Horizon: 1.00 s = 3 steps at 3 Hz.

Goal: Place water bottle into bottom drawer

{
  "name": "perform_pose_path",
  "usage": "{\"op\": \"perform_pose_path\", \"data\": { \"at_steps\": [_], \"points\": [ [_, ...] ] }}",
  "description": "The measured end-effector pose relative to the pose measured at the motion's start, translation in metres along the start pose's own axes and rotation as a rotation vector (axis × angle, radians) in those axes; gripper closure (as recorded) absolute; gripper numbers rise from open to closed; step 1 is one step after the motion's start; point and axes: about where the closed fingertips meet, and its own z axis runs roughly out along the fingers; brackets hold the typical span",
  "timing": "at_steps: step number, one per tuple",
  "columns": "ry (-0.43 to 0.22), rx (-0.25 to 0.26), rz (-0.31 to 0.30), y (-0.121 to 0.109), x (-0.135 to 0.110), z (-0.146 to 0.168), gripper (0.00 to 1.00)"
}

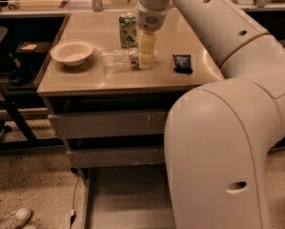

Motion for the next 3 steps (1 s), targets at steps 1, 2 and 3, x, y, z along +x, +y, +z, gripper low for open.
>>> {"op": "perform_pose_path", "data": {
  "at_steps": [1,2,3],
  "points": [
    [-0.004,-0.035,0.007,-0.002,-0.002,0.019,0.00],
    [-0.020,-0.070,0.029,0.001,-0.003,0.033,0.00],
    [-0.030,-0.099,0.039,0.008,-0.003,0.042,0.00]
  ]
}}
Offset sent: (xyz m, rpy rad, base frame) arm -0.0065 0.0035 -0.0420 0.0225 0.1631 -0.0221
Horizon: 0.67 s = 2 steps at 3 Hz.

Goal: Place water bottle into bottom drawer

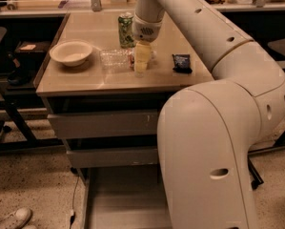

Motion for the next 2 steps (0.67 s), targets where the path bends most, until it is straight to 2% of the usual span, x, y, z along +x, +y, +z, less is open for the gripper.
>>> {"op": "perform_pose_path", "data": {
  "at_steps": [1,2],
  "points": [
    [-0.005,-0.028,0.008,0.0063,-0.0013,0.0084,0.00],
    [-0.005,-0.029,0.008,0.0063,-0.0014,0.0087,0.18]
  ]
}}
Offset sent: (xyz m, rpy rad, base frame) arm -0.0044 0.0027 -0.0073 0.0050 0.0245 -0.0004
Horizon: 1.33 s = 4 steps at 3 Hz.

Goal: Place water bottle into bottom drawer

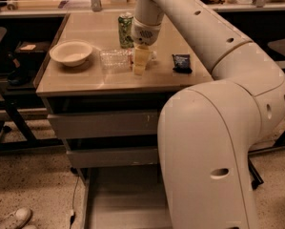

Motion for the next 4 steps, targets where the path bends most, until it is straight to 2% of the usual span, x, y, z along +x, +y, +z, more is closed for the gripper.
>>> {"op": "perform_pose_path", "data": {
  "at_steps": [3,4],
  "points": [
    [0.000,0.000,0.000,0.0000,0.0000,0.0000,0.88],
    [-0.005,0.033,-0.022,0.0017,-0.0028,-0.0095,1.00]
  ]
}}
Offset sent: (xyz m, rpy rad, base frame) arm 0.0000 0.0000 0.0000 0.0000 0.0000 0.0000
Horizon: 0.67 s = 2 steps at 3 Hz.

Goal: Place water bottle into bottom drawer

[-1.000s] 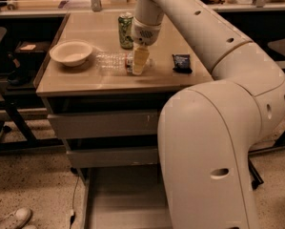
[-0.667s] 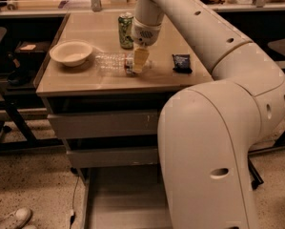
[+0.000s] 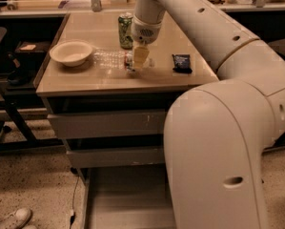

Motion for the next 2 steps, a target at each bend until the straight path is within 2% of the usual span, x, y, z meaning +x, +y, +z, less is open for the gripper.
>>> {"op": "perform_pose_path", "data": {
  "at_steps": [1,2],
  "points": [
    [-0.027,0.117,-0.009,0.018,0.008,-0.044,1.00],
    [-0.064,0.211,0.013,0.061,0.018,-0.086,1.00]
  ]
}}
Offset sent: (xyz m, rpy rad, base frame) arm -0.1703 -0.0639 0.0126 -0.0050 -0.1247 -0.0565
